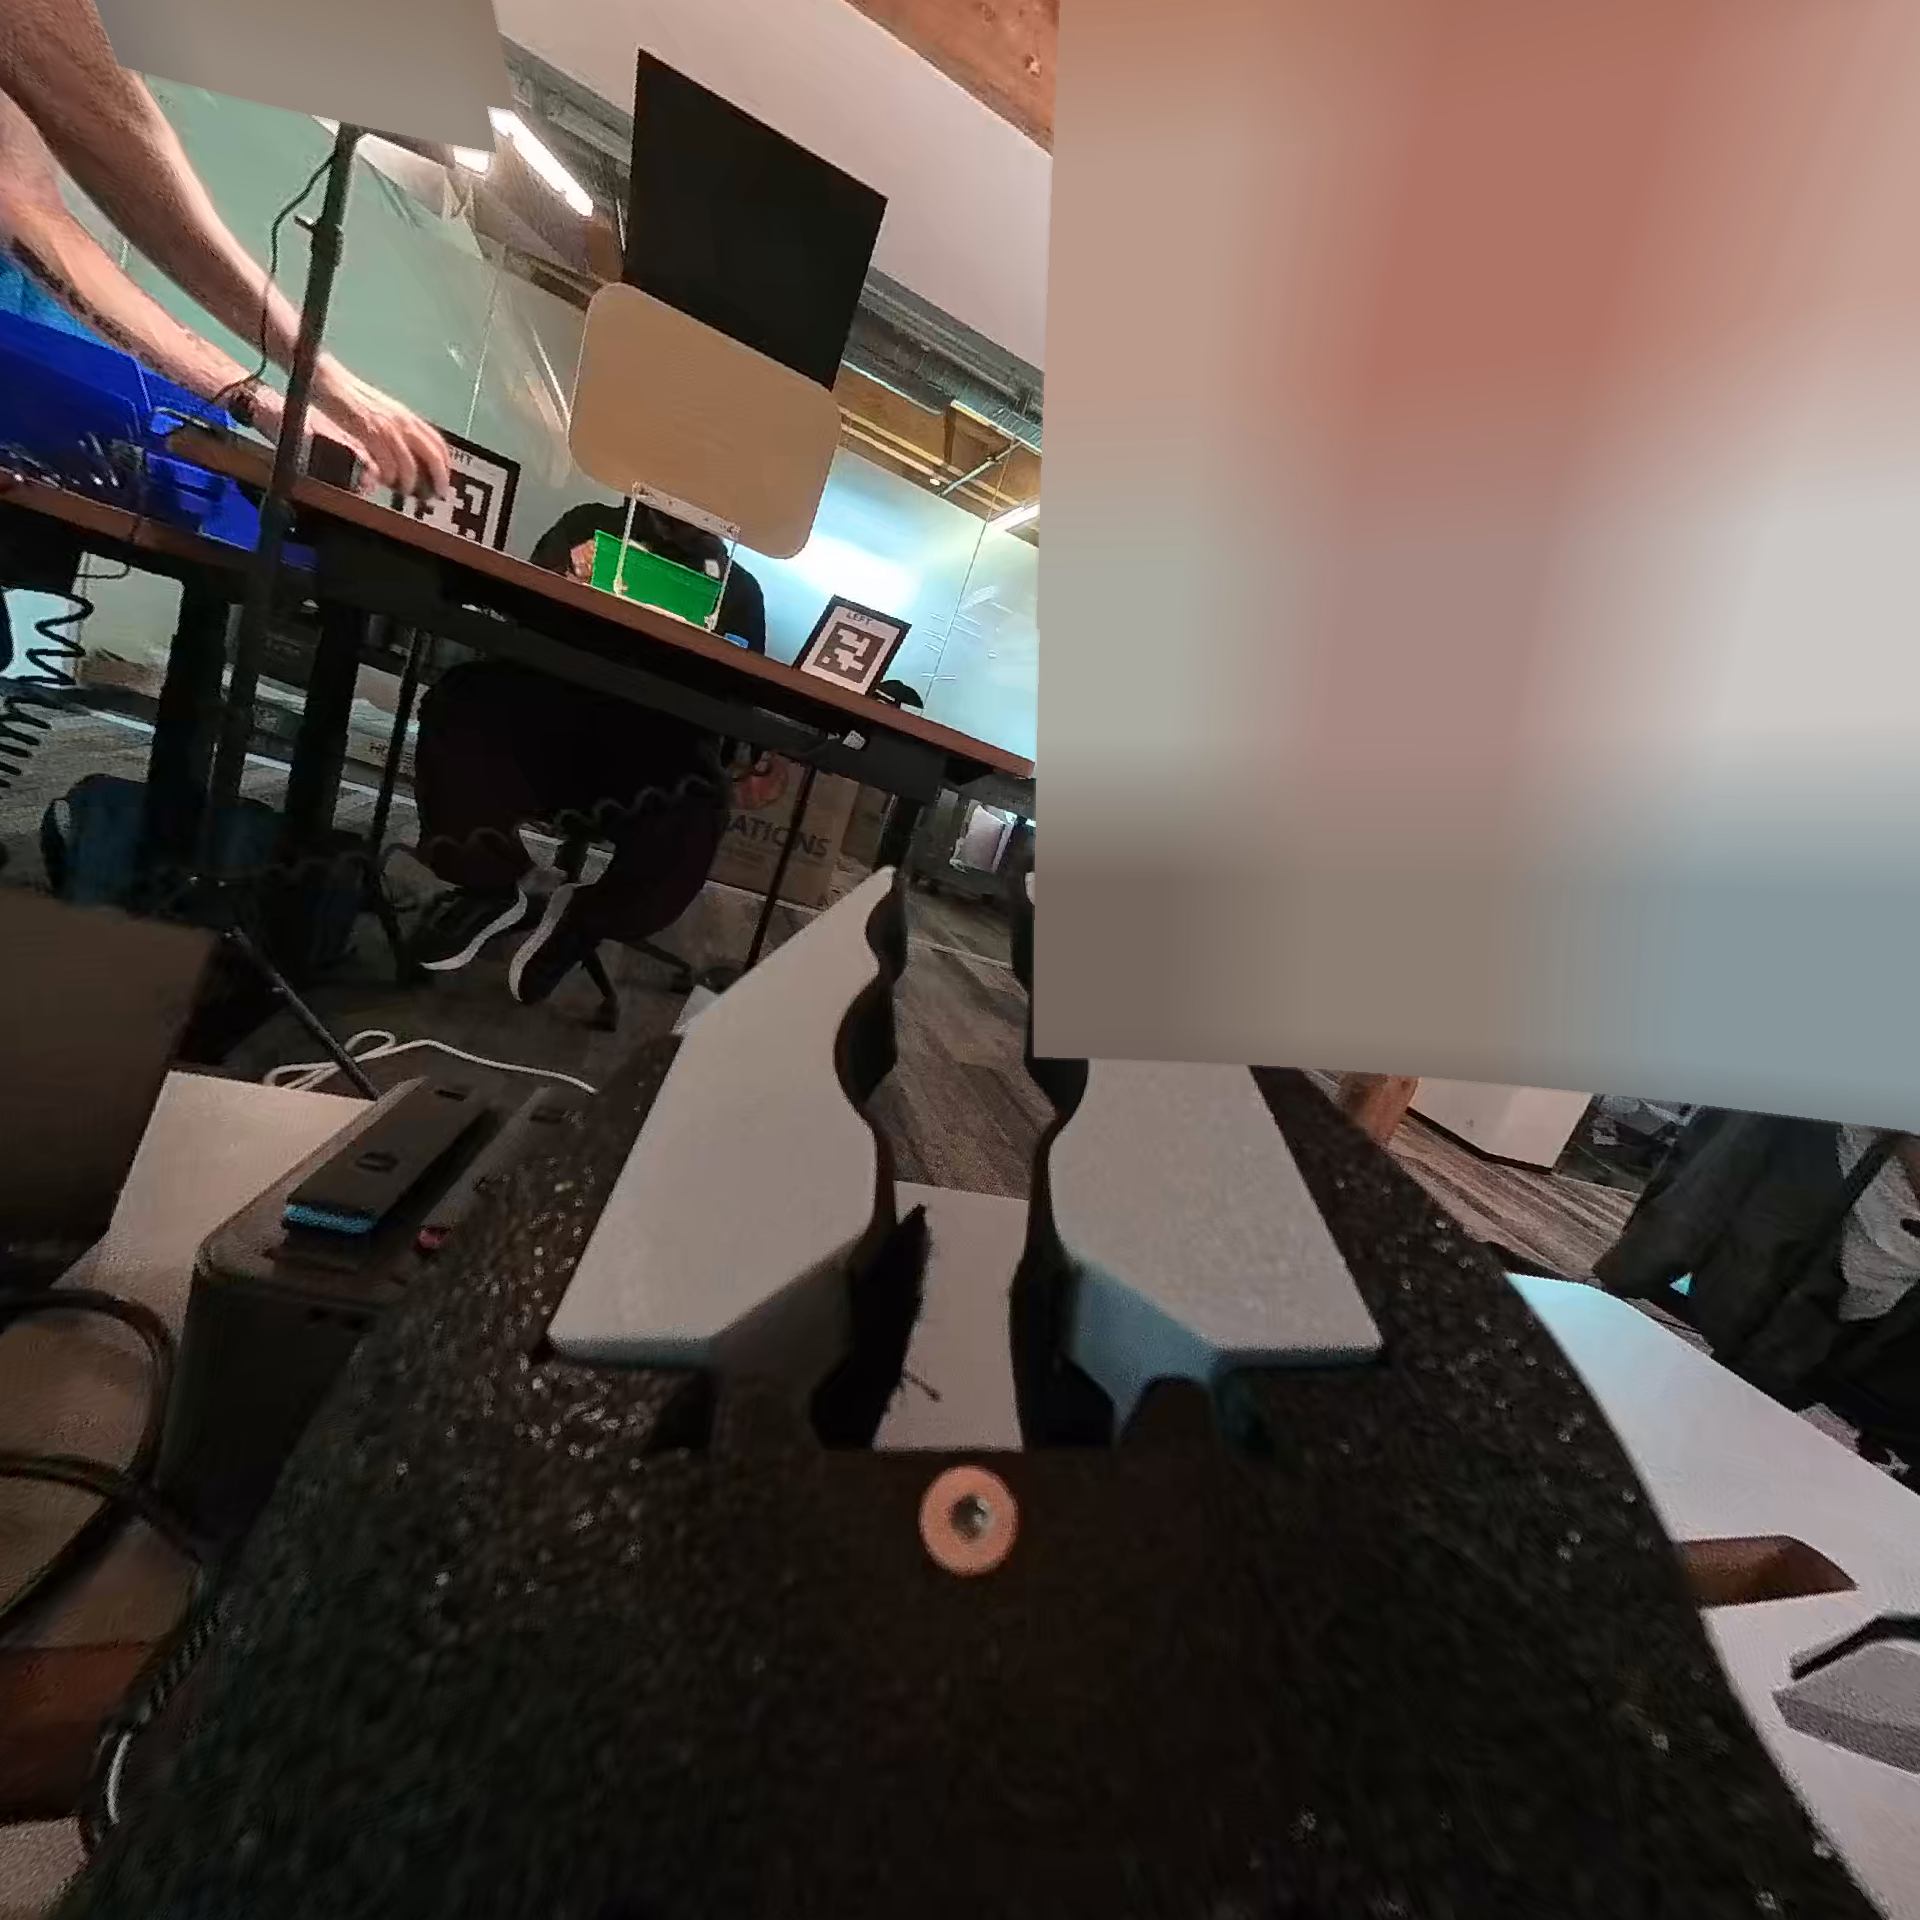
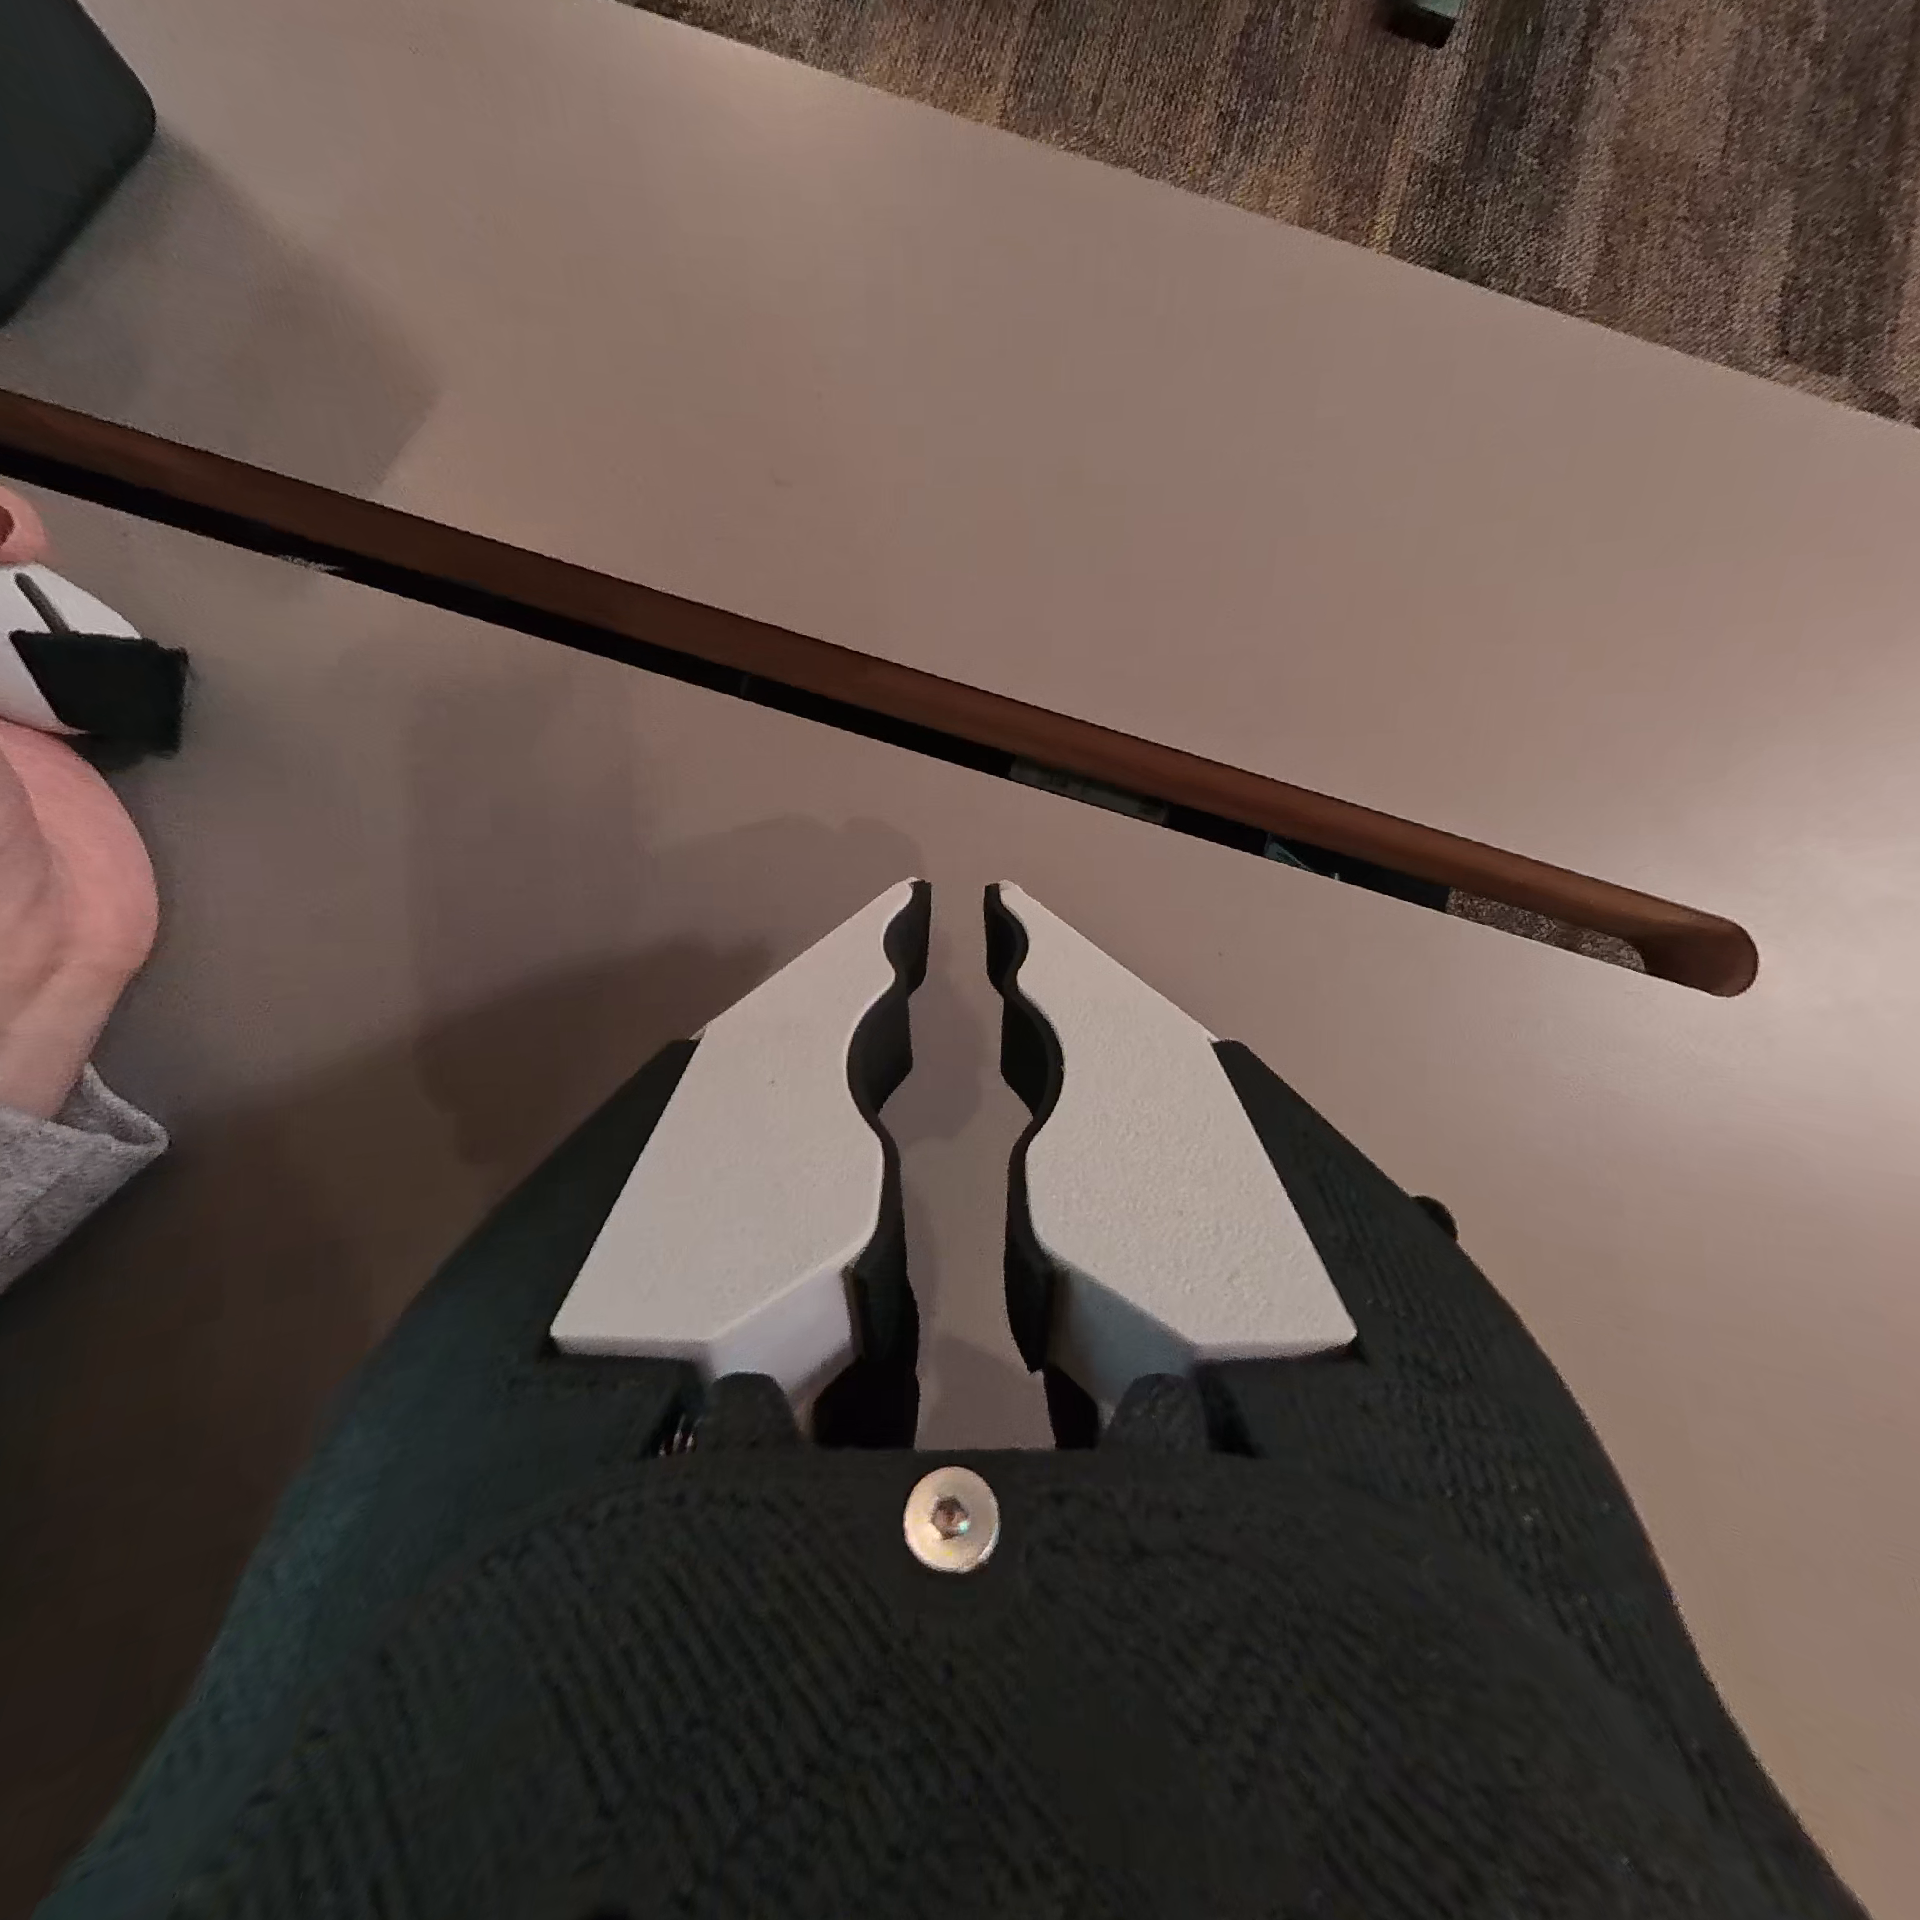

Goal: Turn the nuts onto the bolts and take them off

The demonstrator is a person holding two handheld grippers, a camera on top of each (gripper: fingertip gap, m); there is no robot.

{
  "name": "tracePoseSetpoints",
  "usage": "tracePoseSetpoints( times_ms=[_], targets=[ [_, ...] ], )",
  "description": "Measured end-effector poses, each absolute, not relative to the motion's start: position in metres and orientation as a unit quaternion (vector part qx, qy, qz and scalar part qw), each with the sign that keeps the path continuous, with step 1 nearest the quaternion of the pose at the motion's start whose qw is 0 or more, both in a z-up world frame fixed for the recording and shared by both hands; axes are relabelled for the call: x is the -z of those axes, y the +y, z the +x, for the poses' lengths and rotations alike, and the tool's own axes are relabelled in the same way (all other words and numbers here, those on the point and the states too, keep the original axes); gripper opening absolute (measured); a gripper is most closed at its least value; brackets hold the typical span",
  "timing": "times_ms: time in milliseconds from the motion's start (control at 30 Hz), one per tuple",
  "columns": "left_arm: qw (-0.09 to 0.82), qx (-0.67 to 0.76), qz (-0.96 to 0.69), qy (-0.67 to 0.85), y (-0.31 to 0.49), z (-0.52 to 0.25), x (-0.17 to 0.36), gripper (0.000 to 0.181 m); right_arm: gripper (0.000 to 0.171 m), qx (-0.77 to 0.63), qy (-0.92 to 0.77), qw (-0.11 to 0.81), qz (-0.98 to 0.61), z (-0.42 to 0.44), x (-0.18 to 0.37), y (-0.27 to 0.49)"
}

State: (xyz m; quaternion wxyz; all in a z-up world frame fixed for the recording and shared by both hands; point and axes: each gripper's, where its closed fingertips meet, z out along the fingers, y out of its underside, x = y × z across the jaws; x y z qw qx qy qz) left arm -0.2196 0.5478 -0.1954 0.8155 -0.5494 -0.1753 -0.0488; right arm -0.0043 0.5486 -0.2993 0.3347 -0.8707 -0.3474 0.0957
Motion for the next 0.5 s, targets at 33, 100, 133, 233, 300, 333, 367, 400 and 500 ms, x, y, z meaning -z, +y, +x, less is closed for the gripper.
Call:
tracePoseSetpoints(
  times_ms=[33, 100, 133, 233, 300, 333, 367, 400, 500],
  targets=[
    [0.816, 0.043, -0.55, -0.173, 0.548, -0.22, 0.195, 0.017, 0.009, -0.095, -0.347, 0.336, -0.87, -0.004, 0.299, 0.548],
    [0.818, 0.037, -0.548, -0.171, 0.549, -0.22, 0.194, 0.017, 0.009, -0.093, -0.347, 0.343, -0.868, -0.005, 0.297, 0.549],
    [0.817, 0.036, -0.549, -0.17, 0.549, -0.22, 0.194, 0.017, 0.009, -0.091, -0.348, 0.348, -0.866, -0.005, 0.295, 0.551],
    [0.819, 0.033, -0.548, -0.17, 0.549, -0.221, 0.192, 0.017, 0.011, -0.09, -0.348, 0.364, -0.859, -0.008, 0.287, 0.555],
    [0.819, 0.028, -0.548, -0.165, 0.548, -0.221, 0.191, 0.017, 0.015, -0.093, -0.352, 0.378, -0.851, -0.011, 0.279, 0.556],
    [0.82, 0.025, -0.548, -0.162, 0.548, -0.22, 0.19, 0.017, 0.018, -0.09, -0.356, 0.385, -0.847, -0.011, 0.274, 0.556],
    [0.821, 0.024, -0.549, -0.158, 0.548, -0.218, 0.189, 0.017, 0.019, -0.088, -0.359, 0.397, -0.84, -0.013, 0.267, 0.556],
    [0.821, 0.021, -0.549, -0.154, 0.549, -0.217, 0.189, 0.017, 0.02, -0.088, -0.364, 0.408, -0.833, -0.015, 0.26, 0.555],
    [0.823, 0.013, -0.552, -0.134, 0.549, -0.21, 0.186, 0.018, 0.038, -0.12, -0.388, 0.42, -0.812, -0.028, 0.236, 0.538]
  ],
)
